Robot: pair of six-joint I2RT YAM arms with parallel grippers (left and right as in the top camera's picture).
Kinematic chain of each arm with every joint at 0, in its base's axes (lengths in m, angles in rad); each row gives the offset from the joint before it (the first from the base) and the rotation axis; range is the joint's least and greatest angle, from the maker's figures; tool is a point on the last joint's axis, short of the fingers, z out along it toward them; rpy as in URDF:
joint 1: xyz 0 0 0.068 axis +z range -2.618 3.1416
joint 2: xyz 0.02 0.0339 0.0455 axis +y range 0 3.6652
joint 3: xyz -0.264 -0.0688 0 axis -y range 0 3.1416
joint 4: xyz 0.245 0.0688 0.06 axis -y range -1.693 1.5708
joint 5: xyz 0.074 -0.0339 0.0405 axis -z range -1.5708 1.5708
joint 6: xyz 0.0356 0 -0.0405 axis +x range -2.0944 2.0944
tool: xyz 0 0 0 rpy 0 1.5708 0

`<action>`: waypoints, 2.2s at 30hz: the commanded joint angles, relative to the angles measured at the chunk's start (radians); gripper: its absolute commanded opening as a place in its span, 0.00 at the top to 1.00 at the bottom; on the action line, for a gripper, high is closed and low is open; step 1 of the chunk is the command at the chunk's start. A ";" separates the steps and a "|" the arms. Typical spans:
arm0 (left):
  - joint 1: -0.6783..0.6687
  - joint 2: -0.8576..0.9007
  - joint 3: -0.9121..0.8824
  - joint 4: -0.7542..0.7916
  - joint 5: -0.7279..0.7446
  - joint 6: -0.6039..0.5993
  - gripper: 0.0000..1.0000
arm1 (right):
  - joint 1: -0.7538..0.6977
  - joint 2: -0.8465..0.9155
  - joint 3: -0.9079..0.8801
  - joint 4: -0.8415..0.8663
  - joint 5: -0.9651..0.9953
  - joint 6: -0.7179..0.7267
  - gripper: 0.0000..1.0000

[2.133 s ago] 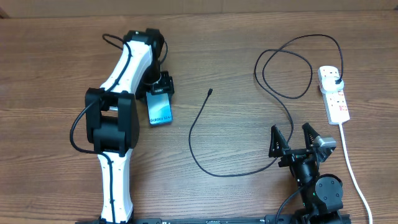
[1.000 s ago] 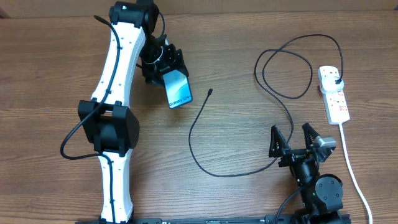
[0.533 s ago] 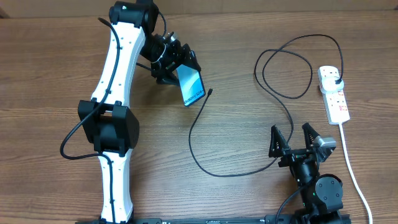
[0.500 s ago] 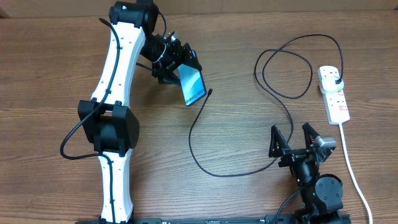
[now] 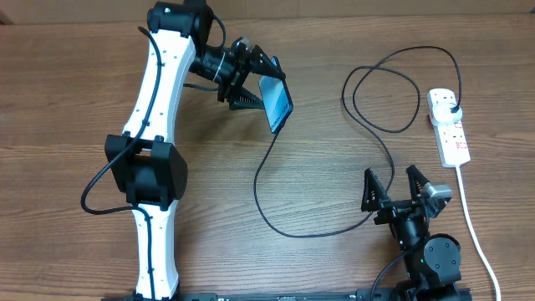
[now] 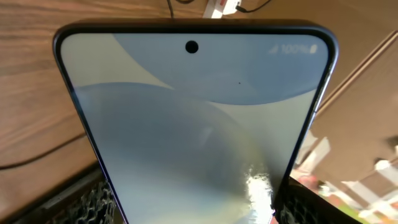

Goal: Plug charger to phone and switch on socket
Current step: 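Raise and tilt the phone upright toward the cable end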

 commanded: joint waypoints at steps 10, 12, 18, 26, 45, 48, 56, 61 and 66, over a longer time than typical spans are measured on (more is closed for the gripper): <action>0.005 -0.010 0.031 -0.006 0.084 -0.074 0.62 | -0.002 -0.009 -0.011 0.003 -0.002 -0.004 0.00; 0.005 -0.010 0.031 -0.006 0.084 -0.077 0.61 | -0.002 -0.009 -0.011 0.003 -0.002 -0.004 0.00; 0.005 -0.010 0.031 -0.006 0.072 -0.073 0.59 | -0.002 -0.009 -0.011 0.003 -0.002 -0.004 0.00; 0.005 -0.010 0.031 -0.006 0.078 -0.152 0.56 | -0.002 -0.009 -0.011 0.003 -0.002 -0.004 0.00; 0.005 -0.010 0.031 -0.006 0.350 -0.471 0.58 | -0.002 -0.009 -0.011 0.003 -0.002 -0.004 0.00; 0.005 -0.010 0.031 -0.006 0.349 -0.479 0.58 | -0.002 -0.009 -0.011 0.003 -0.002 -0.004 0.00; 0.005 -0.010 0.031 -0.006 0.349 -0.496 0.59 | -0.002 -0.009 -0.011 0.003 -0.002 -0.005 0.00; 0.005 -0.010 0.031 -0.006 0.349 -0.496 0.59 | -0.002 -0.009 -0.011 0.003 -0.002 -0.004 0.00; 0.005 -0.010 0.031 -0.006 0.349 -0.496 0.59 | -0.002 -0.009 -0.011 0.003 -0.002 -0.005 0.00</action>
